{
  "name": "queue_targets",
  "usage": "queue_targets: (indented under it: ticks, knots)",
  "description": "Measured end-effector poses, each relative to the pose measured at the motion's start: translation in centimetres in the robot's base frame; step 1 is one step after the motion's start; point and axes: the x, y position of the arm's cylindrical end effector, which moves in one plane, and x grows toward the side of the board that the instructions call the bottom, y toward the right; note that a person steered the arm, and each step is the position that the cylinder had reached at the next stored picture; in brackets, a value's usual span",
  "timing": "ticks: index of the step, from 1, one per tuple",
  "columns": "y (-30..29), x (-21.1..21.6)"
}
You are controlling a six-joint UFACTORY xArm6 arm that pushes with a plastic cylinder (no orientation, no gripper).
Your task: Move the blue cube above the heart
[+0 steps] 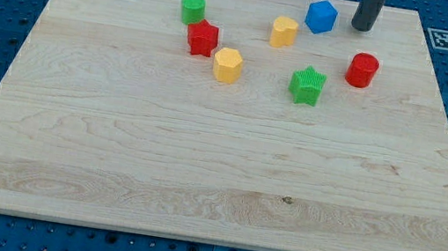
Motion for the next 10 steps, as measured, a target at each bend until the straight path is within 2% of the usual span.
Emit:
queue_targets:
  ticks: [4, 6, 7, 9, 10]
  knots:
    - [-2.2, 1.7]
    - [-5.6, 1.3]
    - [-5.6, 1.0]
    - [-5.6, -2.5]
    - [-5.6, -2.6]
